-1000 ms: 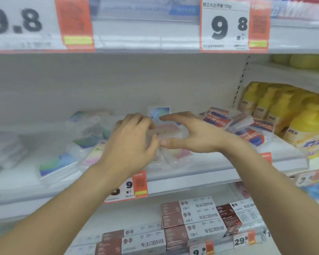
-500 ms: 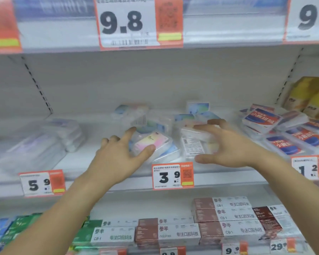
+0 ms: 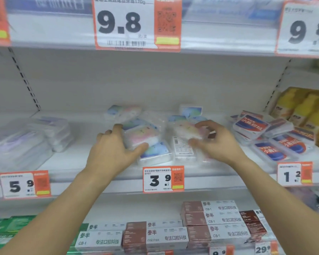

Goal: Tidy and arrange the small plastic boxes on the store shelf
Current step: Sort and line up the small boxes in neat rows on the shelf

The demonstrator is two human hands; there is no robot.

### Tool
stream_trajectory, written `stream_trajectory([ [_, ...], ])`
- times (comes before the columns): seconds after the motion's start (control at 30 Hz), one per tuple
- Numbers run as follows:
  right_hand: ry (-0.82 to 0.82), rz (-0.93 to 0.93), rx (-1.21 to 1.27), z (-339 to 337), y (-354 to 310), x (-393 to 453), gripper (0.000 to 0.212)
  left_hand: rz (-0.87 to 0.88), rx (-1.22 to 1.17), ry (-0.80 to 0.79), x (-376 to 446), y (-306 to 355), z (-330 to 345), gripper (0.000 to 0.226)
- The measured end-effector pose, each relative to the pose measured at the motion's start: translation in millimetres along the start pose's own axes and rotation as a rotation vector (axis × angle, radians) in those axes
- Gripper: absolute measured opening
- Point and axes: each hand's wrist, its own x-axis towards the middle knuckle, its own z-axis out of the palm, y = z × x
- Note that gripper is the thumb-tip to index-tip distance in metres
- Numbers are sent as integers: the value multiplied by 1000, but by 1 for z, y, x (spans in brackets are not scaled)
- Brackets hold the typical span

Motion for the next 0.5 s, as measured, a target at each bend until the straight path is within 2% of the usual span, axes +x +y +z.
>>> stream_trajectory([
  [0.07, 168, 61, 98, -6, 10, 4, 37, -49, -117, 65, 5, -6, -4, 60],
  [0.13, 302, 123, 237, -18, 17, 9, 40, -116, -238, 97, 9, -13, -8, 46],
  [0.2, 344, 182, 286, -31, 16, 11, 43, -154, -327, 82, 10, -19, -9, 40],
  [0.3, 272, 263, 291, -39, 8, 13, 44, -189, -395, 90, 13, -30, -4, 44],
  [0.4, 174, 263, 124, -31, 5, 10, 57, -237, -418, 126, 16, -37, -1, 50],
  [0.5, 13, 232, -25, -28, -3, 7, 46, -216, -426, 144, 11, -32, -4, 54],
])
